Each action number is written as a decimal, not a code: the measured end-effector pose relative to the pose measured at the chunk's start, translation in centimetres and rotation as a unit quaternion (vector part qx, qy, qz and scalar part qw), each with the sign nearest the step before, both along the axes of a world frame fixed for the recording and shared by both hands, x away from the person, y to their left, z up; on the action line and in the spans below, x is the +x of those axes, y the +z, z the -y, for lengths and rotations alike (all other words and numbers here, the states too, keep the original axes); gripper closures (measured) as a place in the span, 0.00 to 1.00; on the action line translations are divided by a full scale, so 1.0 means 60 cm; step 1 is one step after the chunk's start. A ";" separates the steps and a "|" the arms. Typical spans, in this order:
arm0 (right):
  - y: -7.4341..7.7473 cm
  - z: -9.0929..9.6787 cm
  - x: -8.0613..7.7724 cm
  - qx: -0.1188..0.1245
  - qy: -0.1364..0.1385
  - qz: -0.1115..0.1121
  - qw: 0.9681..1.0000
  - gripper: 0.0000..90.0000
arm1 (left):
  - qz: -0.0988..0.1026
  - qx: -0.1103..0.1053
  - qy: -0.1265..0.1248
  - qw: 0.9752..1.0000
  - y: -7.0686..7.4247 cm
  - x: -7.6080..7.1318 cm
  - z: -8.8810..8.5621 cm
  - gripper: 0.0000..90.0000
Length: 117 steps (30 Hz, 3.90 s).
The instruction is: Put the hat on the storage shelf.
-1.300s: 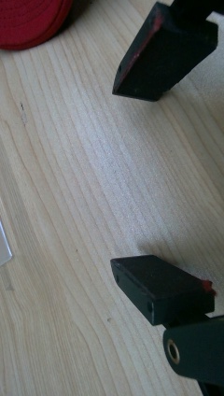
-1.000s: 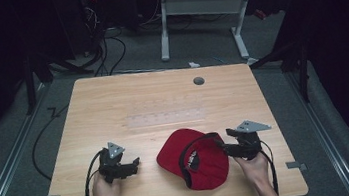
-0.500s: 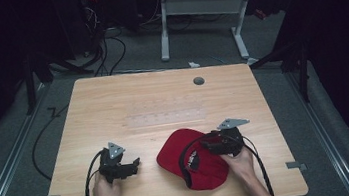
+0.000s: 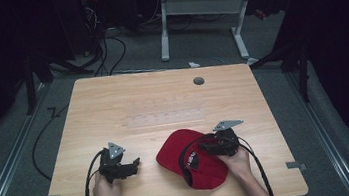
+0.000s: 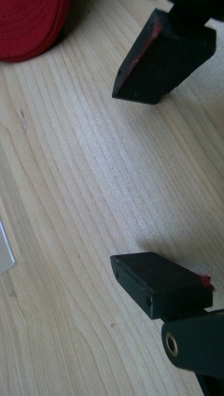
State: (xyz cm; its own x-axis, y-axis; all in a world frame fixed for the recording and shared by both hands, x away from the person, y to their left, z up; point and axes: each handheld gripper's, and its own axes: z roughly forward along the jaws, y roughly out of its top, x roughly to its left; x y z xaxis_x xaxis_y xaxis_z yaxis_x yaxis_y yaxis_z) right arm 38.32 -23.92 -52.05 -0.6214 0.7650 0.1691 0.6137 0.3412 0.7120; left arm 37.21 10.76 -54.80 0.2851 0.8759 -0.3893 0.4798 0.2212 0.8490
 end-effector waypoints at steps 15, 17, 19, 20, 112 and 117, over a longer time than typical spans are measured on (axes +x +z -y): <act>0.000 0.011 0.000 0.009 0.021 -0.011 1.000 0.84 | -0.004 0.002 0.011 1.000 -0.001 0.002 0.000 0.15; 0.001 0.011 -0.001 0.008 0.024 -0.010 1.000 0.86 | -0.004 0.002 0.013 1.000 -0.001 0.002 0.001 0.15; 0.002 0.011 -0.002 0.007 0.026 -0.009 1.000 0.87 | -0.004 0.003 0.014 1.000 -0.001 0.002 0.001 0.15; 0.002 0.011 -0.002 0.006 0.026 -0.008 1.000 0.88 | -0.004 0.002 0.016 1.000 -0.001 0.002 0.001 0.15; 0.197 -0.023 -0.008 0.088 0.035 0.014 0.995 0.93 | 0.105 -0.007 -0.138 0.985 0.086 -0.068 0.115 0.13; 0.191 -0.028 -0.009 0.069 0.027 0.011 0.997 0.93 | 0.118 -0.006 -0.128 0.985 0.095 -0.068 0.106 0.10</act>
State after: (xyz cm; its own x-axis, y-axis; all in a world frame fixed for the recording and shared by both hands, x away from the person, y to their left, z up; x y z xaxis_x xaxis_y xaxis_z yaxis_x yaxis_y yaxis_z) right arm 37.80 -22.27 -40.57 -0.6663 0.7000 0.2570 0.5811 0.2714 0.7673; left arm 33.11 4.42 -49.12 0.5792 0.7598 -0.2952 0.3100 0.1295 0.9419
